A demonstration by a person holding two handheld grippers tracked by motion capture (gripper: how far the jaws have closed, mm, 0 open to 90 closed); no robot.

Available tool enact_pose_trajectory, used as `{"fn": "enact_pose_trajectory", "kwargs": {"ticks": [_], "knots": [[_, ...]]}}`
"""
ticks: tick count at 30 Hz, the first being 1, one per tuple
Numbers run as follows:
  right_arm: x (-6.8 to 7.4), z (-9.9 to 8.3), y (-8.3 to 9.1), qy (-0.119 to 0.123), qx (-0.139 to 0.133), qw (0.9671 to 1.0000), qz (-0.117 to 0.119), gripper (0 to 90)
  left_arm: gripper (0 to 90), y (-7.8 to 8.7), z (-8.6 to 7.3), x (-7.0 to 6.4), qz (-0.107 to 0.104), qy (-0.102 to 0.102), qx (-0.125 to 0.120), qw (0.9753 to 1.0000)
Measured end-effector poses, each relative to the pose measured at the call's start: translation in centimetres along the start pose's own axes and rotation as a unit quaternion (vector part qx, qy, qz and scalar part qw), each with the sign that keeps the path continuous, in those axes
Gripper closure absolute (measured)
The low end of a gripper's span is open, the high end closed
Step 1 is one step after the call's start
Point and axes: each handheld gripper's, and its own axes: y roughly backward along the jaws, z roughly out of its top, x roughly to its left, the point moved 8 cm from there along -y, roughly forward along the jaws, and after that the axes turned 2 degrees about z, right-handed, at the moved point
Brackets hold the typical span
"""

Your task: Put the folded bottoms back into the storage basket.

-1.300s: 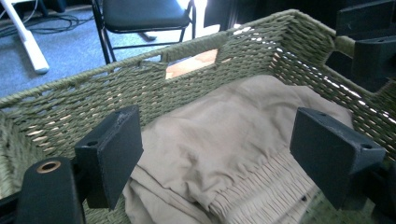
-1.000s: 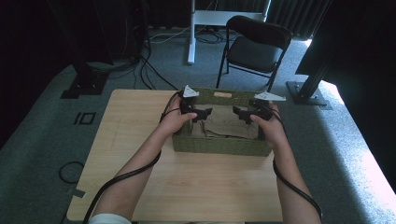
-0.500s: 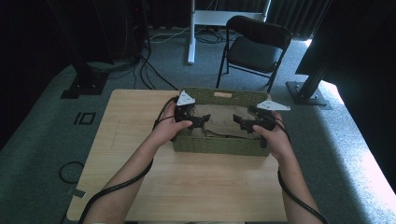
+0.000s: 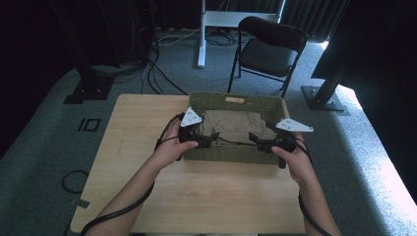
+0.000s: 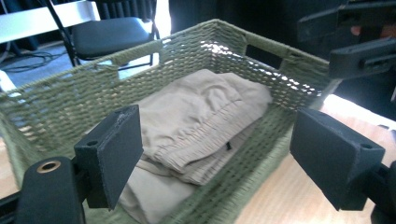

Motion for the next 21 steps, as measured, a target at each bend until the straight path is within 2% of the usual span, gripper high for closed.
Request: {"fn": "enact_pose_trajectory", "kwargs": {"ticks": [3, 12, 18, 21], "knots": [[0.5, -0.7, 0.4, 0.002, -0.001, 1.0000, 0.004, 12.2, 18.2, 0.2, -0.5, -0.3, -0.001, -0.002, 0.002, 1.0000], [1.9, -2.5, 1.5, -0.001, -0.006, 0.9999, 0.015, 12.2, 18.2, 1.0, -3.5, -1.9, -0.020, 0.000, 0.011, 0.9997], [2.9, -4.0, 1.9, 0.003, 0.000, 0.9997, 0.024, 12.2, 18.2, 1.3, -5.1, -2.7, -0.027, -0.005, 0.022, 0.9994], [3.3, -5.3, 2.0, 0.011, 0.007, 0.9996, 0.025, 12.2, 18.2, 1.5, -5.8, -3.1, -0.029, -0.006, 0.024, 0.9993]]}}
